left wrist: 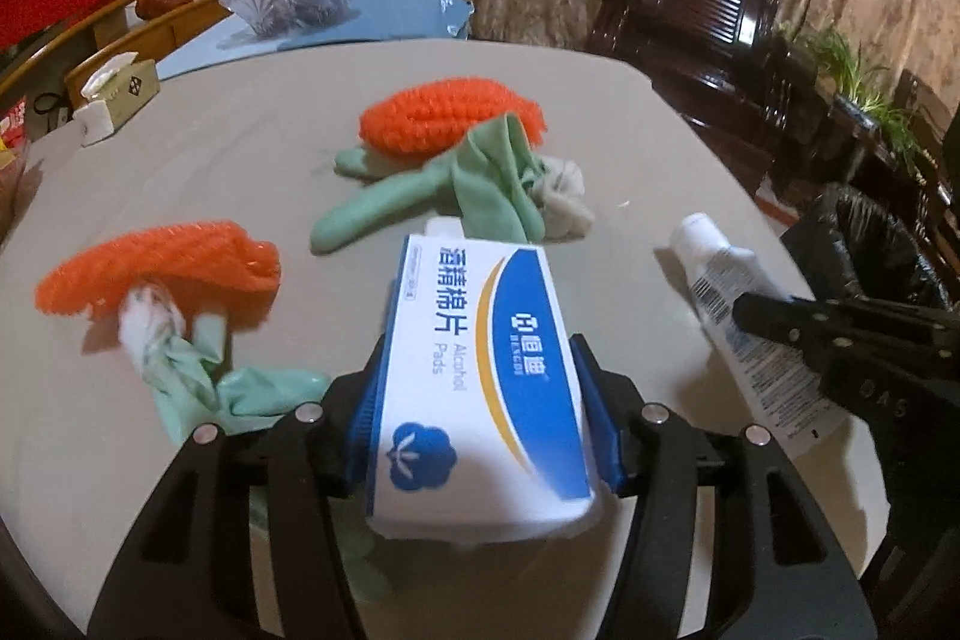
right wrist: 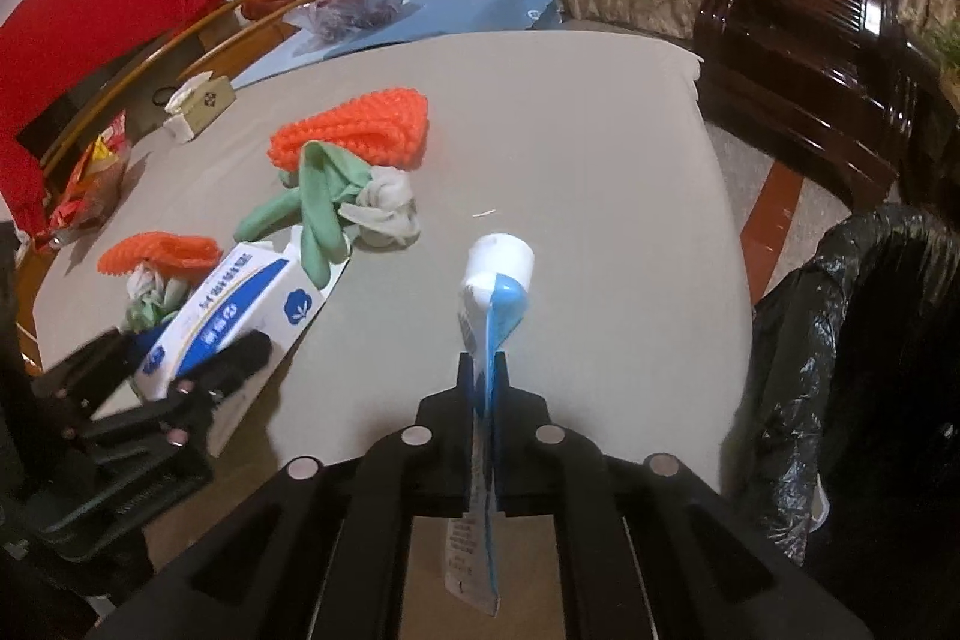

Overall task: Collect trash
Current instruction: 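Grasp the white squeeze tube with the right gripper while the left gripper holds the box, then carry the box and tube over the black bin and open both grippers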

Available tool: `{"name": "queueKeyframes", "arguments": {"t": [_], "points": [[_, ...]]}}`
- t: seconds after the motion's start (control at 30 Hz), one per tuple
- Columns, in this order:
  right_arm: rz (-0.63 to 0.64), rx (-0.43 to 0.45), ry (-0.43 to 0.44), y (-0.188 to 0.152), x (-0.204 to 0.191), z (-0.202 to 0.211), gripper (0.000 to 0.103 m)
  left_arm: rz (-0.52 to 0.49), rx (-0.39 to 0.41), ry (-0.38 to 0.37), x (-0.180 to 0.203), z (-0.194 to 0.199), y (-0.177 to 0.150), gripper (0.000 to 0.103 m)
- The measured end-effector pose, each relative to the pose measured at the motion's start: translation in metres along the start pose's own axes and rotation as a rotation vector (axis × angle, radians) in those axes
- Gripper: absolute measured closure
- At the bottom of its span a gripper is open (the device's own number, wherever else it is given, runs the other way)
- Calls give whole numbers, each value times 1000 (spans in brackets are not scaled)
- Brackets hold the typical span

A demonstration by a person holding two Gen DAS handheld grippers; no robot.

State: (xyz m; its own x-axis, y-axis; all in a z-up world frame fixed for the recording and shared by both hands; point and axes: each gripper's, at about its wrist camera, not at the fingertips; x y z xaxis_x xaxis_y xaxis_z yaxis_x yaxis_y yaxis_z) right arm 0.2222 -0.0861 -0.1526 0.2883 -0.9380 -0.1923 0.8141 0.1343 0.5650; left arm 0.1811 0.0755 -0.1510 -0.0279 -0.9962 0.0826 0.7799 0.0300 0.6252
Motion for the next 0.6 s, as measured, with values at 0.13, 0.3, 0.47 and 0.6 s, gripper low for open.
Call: {"name": "queueKeyframes", "arguments": {"t": [0.13,0.3,0.47,0.6], "points": [[-11,21,-1,-1,4,8,101,10,39,7,1,9,1,50],[3,82,-9,3,5,34,101,12,87,-6,8,33,6,50],[11,121,-13,1,6,62,101,4,114,-26,24,59,6,50],[5,153,-22,-3,9,83,101,-14,148,-59,40,82,4,50]]}}
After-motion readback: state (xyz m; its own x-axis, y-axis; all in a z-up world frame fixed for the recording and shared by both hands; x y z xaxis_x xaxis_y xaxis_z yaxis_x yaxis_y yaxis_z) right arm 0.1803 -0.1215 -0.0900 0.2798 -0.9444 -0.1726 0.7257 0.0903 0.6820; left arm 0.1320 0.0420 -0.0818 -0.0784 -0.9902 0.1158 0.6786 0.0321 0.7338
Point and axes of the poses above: each gripper's, at about its wrist camera, not at the fingertips, and z roughly against the way its jaws point, x to its right, y to its top, and after that the axes turned 2 degrees about -x, right-handed
